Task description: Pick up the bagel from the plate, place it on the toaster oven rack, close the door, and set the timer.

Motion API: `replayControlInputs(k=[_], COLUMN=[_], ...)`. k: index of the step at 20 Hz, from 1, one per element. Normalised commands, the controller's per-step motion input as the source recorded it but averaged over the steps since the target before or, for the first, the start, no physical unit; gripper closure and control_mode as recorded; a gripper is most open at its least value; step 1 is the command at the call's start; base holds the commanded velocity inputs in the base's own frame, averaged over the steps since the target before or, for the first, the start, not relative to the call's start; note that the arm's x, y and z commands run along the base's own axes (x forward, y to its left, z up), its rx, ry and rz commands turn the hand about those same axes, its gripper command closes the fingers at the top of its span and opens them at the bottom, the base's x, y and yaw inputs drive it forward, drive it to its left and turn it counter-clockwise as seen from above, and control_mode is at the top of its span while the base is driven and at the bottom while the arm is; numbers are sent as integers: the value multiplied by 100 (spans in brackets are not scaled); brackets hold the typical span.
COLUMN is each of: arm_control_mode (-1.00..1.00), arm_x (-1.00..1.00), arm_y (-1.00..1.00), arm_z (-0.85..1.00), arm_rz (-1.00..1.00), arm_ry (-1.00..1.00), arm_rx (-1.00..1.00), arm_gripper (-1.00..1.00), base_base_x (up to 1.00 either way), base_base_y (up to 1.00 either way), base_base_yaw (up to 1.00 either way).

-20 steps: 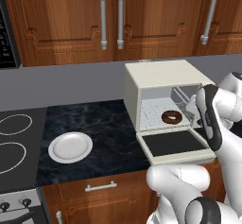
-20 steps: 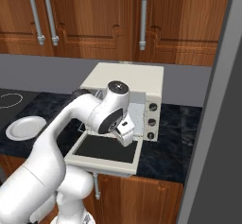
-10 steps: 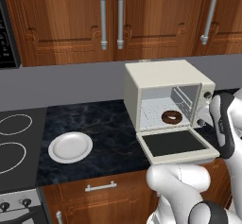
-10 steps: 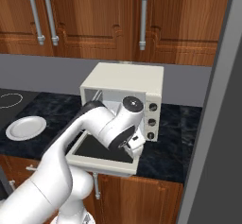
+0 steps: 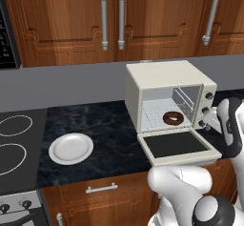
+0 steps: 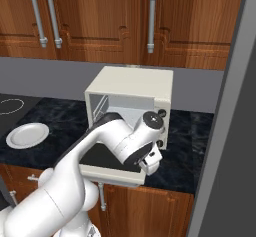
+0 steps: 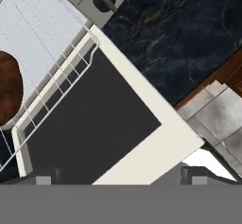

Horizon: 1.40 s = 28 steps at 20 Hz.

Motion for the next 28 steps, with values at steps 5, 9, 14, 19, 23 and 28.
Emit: replayControlInputs(k=[5, 9, 14, 19, 23, 28], arm_control_mode=[-100, -100, -100, -100, -100, -100], arm_x=[0, 0, 18, 31, 32, 22], arm_y=[-6, 0, 0, 0, 0, 0], arm_z=[-33, -35, -26, -17, -14, -13], arm_rz=[0, 0, 0, 0, 0, 0], arm_ry=[1, 3, 10, 11, 7, 0], arm_rx=[0, 0, 0, 0, 0, 0], arm_gripper=[-100, -100, -100, -100, -100, -100], base_base_x=[0, 0, 0, 0, 0, 0], base_base_y=[0, 0, 0, 0, 0, 0], base_base_yaw=[0, 0, 0, 0, 0, 0])
